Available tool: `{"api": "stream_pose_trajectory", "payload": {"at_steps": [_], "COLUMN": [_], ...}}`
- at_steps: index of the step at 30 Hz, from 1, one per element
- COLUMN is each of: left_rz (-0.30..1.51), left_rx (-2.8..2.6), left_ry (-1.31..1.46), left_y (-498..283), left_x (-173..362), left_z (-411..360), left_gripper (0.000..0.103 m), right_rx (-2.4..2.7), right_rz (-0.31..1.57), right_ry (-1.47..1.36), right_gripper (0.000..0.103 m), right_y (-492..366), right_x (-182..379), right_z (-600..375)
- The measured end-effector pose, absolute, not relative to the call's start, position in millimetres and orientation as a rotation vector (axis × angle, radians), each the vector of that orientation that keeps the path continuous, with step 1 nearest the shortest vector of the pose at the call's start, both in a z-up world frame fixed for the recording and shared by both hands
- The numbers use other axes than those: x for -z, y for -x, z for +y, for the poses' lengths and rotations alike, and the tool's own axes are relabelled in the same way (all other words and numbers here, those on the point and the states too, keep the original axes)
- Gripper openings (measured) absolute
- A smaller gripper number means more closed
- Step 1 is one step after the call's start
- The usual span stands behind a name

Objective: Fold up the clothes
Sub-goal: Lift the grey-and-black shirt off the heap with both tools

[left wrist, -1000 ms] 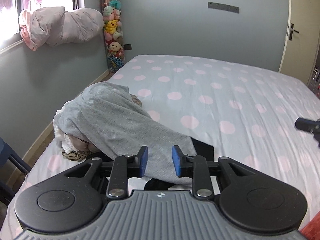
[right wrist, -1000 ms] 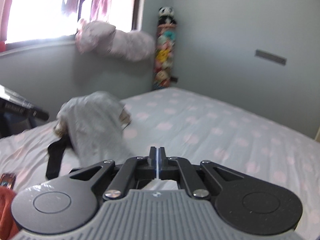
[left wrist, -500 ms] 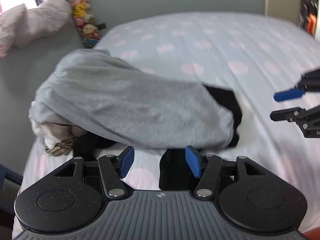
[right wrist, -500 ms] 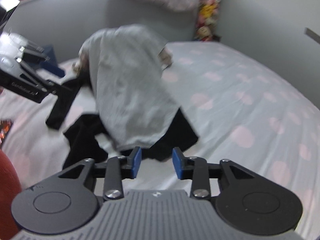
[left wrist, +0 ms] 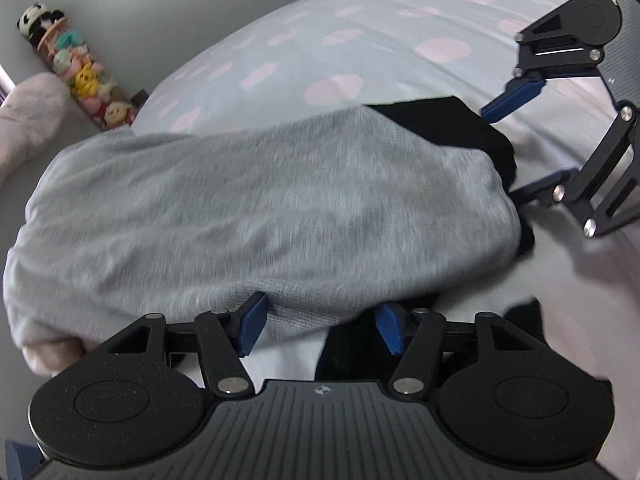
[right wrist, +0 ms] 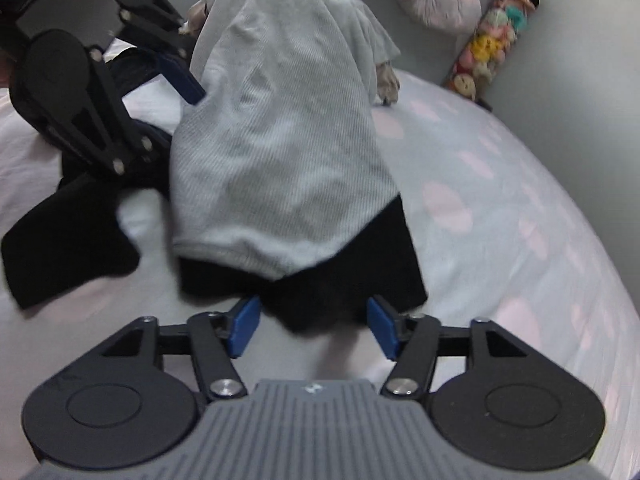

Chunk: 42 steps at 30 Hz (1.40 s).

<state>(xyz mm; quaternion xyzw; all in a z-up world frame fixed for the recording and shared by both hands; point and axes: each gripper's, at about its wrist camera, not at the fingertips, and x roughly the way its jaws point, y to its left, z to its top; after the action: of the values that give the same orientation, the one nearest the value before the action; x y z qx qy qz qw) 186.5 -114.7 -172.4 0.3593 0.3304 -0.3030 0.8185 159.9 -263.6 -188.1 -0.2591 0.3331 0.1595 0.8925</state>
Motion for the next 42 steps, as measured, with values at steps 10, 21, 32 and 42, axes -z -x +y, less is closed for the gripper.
{"api": "stream_pose_trajectory", "payload": {"at_steps": [10,21,32,42], "left_rz": [0.799,0.504,0.259,0.461], "left_rx": [0.658,0.699,0.919,1.090], "left_ry": [-0.506,-0.394,-0.273,-0.226], "left_y": [-206.6,-128.3,5.7,36.4], "left_x": [145.6,-18.0,-153.5,-139.8], "left_z": [-120.2,-135.3,-169.9,-210.7], "left_gripper": [0.007,0.005,0.005,0.004], "right_rx": [-0.306,-0.099,0.055,0.101], "right_rz": [0.598,0.292,-0.064,0.050], "right_ry": [0.402,0.260,0.265,0.253], "right_gripper": [0.011,0.009,0.010,0.011], "right_y": [-170.4,-100.9,59.1,140.3], "right_x": [160.2,27.5,-106.5,-131.0], "right_z": [-258.1,-303.5,-340.7,-378.6]}}
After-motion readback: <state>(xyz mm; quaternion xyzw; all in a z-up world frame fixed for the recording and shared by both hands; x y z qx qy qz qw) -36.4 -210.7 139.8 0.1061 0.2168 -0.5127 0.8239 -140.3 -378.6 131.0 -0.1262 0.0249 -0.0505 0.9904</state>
